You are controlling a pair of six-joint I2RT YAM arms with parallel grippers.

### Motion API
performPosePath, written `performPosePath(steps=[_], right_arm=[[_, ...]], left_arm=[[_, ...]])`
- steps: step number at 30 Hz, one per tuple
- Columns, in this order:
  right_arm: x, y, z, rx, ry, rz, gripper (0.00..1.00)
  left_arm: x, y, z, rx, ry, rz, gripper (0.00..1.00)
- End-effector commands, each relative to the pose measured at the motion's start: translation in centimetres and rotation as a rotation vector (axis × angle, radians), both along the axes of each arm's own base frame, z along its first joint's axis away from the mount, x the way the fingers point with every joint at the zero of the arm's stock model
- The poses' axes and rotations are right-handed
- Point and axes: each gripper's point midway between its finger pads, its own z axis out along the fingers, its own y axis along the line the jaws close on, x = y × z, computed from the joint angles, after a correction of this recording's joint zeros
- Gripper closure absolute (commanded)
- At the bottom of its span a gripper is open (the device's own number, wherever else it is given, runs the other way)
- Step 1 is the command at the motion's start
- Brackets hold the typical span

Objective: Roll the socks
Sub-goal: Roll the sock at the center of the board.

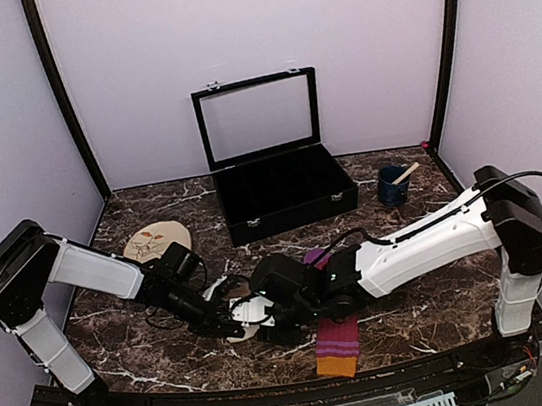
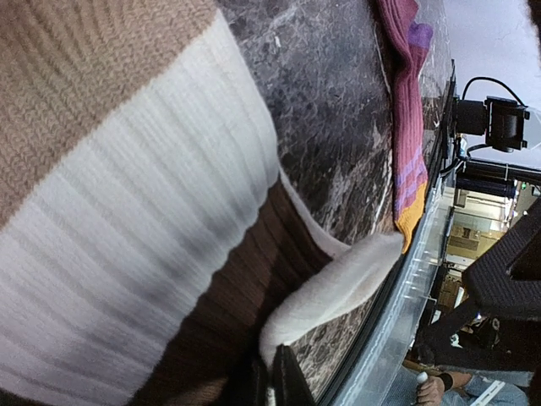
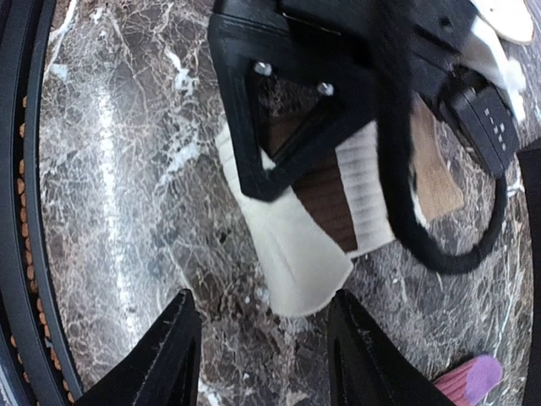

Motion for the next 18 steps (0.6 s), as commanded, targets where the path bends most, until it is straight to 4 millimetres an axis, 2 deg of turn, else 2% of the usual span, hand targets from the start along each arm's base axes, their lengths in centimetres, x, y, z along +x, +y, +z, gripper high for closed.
performPosePath(steps=[1,7,18], right_arm=[[-0.2,1.1,-0.6,-0.037,-0.055,0.049,0.52],[-0.4,1.6,-2.2,-0.082,-0.053,0.084,0.52],[0.5,2.1,-3.6,-0.107,-0.059,0.078,0.52]], left_arm=[[-0.4,0.4,-0.4,0.01,0.027,-0.019,1.0],[-0.4,0.4,-0.3,-0.003,0.03,-0.023,1.0],[-0.5,0.2,-0.2,-0.028,0.048,-0.04,1.0]])
